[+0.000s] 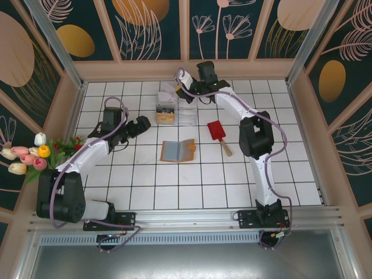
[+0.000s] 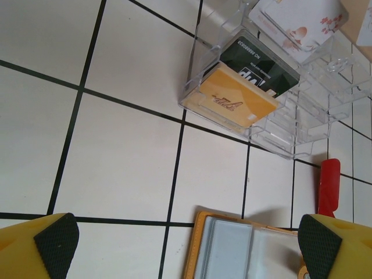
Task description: Take the credit cards out of the card holder
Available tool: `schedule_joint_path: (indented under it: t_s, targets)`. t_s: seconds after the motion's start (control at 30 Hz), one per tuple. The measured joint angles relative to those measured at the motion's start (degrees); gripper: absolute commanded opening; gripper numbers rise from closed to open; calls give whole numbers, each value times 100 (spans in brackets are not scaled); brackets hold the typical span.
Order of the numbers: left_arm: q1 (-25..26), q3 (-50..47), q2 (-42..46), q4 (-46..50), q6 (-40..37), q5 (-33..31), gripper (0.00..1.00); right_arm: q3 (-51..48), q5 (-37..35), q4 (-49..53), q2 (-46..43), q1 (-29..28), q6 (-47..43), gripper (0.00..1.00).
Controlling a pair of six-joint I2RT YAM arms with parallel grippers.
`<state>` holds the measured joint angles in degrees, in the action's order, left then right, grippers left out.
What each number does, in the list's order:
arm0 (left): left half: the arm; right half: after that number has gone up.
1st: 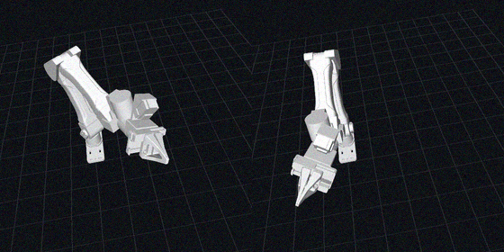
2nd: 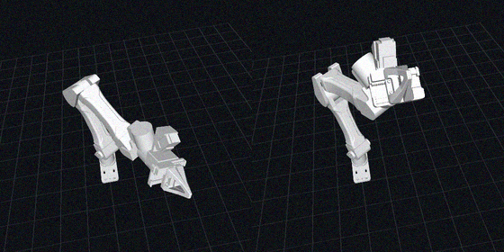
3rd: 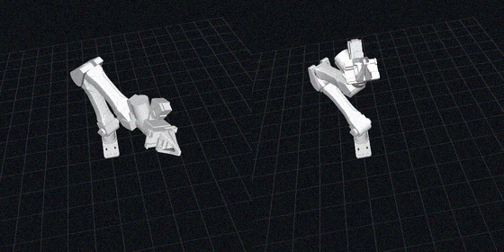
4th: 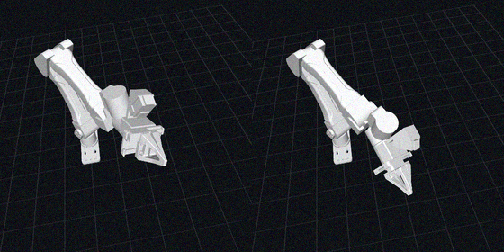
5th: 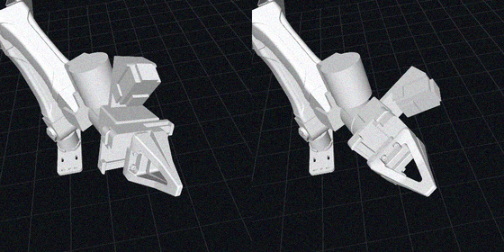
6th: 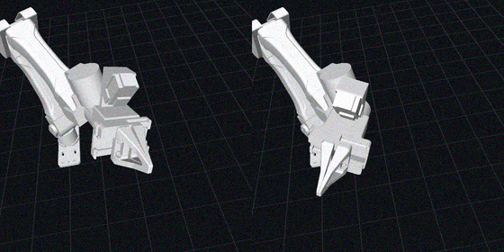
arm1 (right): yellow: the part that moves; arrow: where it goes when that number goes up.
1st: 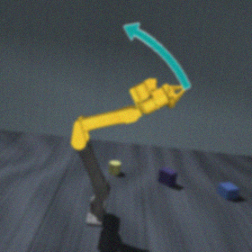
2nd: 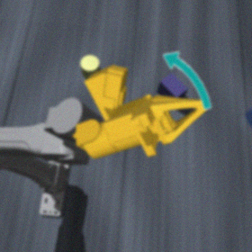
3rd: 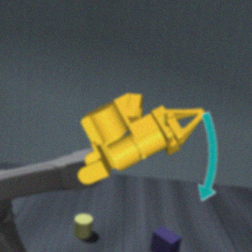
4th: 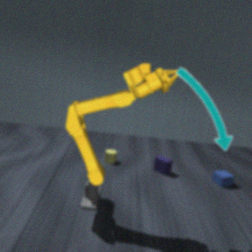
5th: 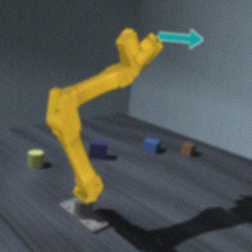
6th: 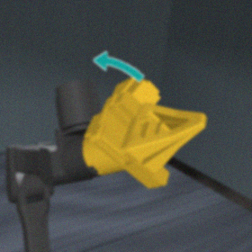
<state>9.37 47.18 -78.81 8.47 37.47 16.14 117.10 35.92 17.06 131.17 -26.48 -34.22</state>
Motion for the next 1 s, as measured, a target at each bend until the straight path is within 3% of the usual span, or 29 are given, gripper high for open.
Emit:
schedule_joint_path:
  t_s: [0.47,1.0]
  targets:
    - [0,-33,-72,-9,0,162,99,372,-197,144,476,-9,-302,0]
    - [0,-81,-173,-17,-44,273,99,396,-308,271,487,-35,-490,12]
